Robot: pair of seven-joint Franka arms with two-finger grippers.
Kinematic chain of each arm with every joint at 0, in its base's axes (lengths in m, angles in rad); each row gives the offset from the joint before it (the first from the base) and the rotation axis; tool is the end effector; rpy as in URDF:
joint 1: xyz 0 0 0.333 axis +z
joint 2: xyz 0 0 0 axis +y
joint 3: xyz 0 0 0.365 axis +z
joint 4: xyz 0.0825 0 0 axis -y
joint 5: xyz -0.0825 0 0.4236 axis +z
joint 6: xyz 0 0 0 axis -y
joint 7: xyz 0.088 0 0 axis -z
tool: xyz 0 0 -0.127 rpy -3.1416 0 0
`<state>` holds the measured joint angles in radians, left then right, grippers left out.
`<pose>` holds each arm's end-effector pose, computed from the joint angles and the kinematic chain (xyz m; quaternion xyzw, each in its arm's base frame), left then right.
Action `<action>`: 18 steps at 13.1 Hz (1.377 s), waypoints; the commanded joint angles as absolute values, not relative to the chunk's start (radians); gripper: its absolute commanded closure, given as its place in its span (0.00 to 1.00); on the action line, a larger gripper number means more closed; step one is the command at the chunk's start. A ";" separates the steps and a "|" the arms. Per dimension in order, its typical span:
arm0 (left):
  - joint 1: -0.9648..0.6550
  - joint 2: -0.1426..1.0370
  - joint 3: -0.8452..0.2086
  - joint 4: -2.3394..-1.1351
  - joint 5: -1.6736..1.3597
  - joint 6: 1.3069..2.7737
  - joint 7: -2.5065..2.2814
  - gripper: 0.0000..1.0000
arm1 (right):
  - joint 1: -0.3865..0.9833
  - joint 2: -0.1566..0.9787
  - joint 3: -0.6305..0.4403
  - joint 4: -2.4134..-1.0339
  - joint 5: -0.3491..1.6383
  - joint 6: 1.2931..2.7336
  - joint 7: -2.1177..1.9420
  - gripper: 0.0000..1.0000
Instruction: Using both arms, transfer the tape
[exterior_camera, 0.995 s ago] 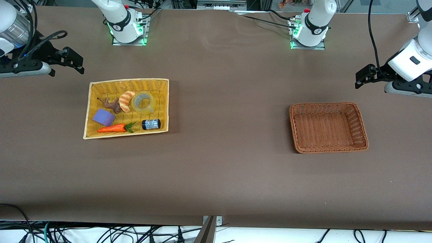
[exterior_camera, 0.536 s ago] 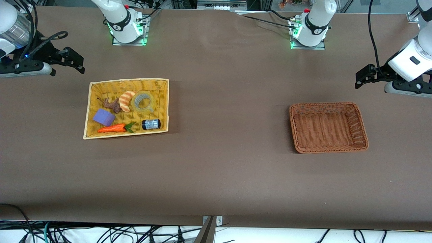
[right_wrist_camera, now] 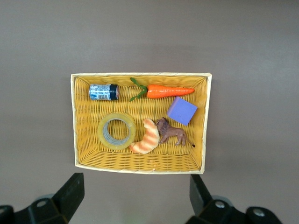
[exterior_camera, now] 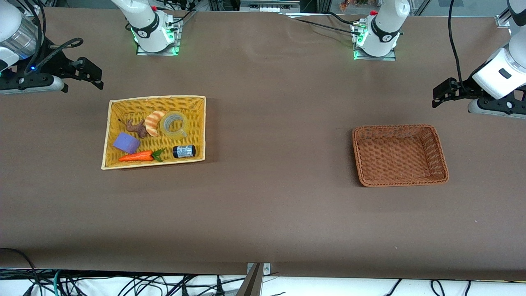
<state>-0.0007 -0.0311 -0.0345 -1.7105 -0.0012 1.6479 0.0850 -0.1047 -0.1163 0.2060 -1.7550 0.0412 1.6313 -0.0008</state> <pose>0.5847 -0.0210 0.6068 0.9981 -0.0600 -0.0158 0.0005 0.5516 0.0674 0.6296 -0.9988 -0.0489 0.0053 0.0084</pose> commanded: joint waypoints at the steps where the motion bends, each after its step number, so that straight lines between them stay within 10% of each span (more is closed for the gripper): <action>1: 0.006 -0.018 -0.040 -1.681 0.014 1.617 0.098 0.00 | -0.112 -0.130 0.210 -1.761 0.060 1.620 -0.020 0.00; 18: 0.006 -0.018 -0.040 -1.680 0.014 1.617 0.095 0.00 | -0.112 -0.133 0.213 -1.787 0.060 1.624 -0.018 0.00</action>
<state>-0.0002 -0.0311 -0.0344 -1.7105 -0.0012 1.6417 0.0850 -0.1046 -0.1164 0.2085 -1.7624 0.0414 1.6279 -0.0031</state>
